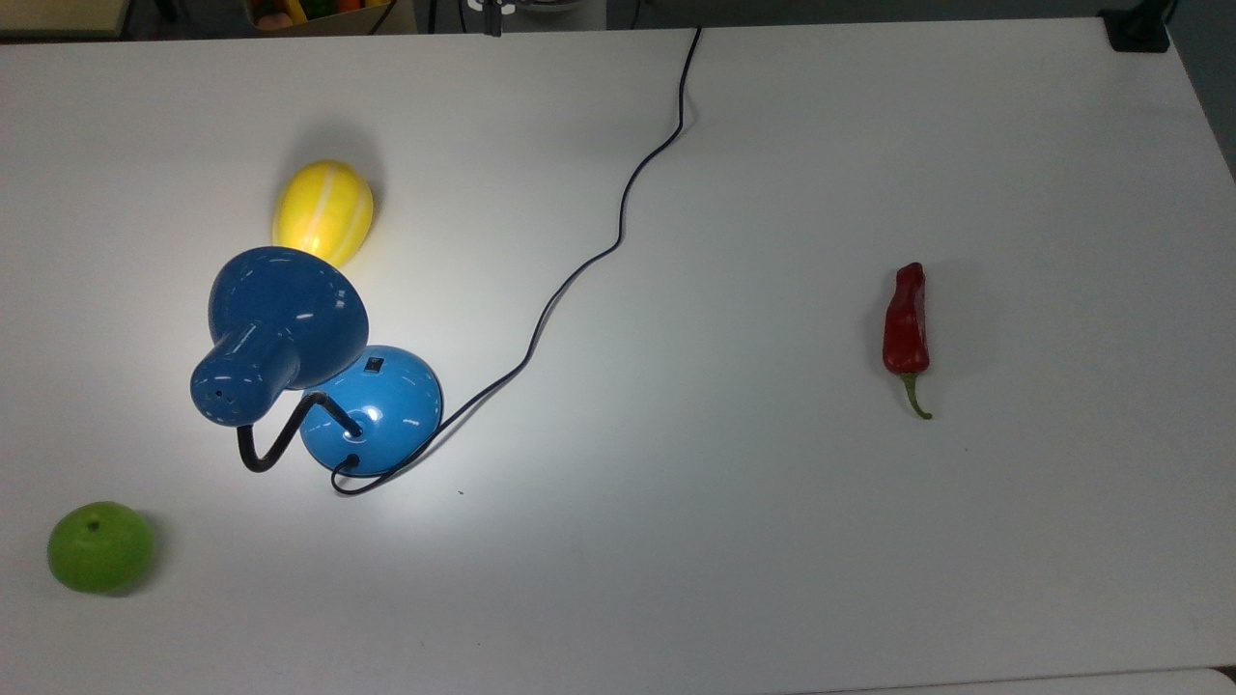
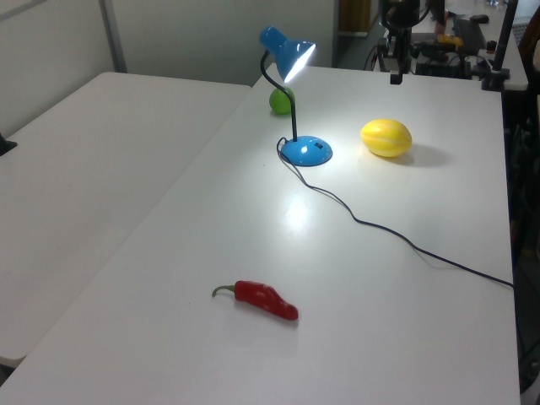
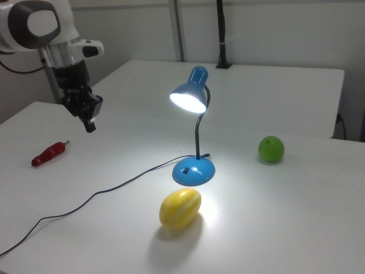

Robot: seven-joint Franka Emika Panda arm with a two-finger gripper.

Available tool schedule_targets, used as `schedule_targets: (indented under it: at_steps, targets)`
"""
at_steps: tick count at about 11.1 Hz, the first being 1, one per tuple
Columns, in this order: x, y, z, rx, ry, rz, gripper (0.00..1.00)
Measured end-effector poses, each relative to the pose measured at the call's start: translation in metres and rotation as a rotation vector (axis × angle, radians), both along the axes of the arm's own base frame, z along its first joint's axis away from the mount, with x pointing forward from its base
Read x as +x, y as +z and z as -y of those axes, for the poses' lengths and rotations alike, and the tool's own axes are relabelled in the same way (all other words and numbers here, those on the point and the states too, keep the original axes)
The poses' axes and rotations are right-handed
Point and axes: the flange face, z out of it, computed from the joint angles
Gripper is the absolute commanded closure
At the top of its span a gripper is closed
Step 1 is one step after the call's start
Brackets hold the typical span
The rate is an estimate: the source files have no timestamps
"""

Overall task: Turn off lamp
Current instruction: 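Move the gripper over the blue lamp base toward its switch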

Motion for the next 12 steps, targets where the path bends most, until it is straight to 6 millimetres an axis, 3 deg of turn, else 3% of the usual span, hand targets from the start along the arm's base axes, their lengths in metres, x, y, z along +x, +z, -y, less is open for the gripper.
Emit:
schedule_targets:
  at_steps: [3, 6, 9, 12]
  targets:
    - [0.002, -0.001, 0.015, 0.0, -0.028, 0.001, 1.0]
    - [0.019, -0.016, 0.038, 0.002, -0.065, 0.027, 1.0]
    - [0.037, -0.049, 0.057, 0.006, -0.088, 0.067, 1.0]
    - [0.053, -0.1, 0.067, 0.012, -0.095, 0.11, 1.0]
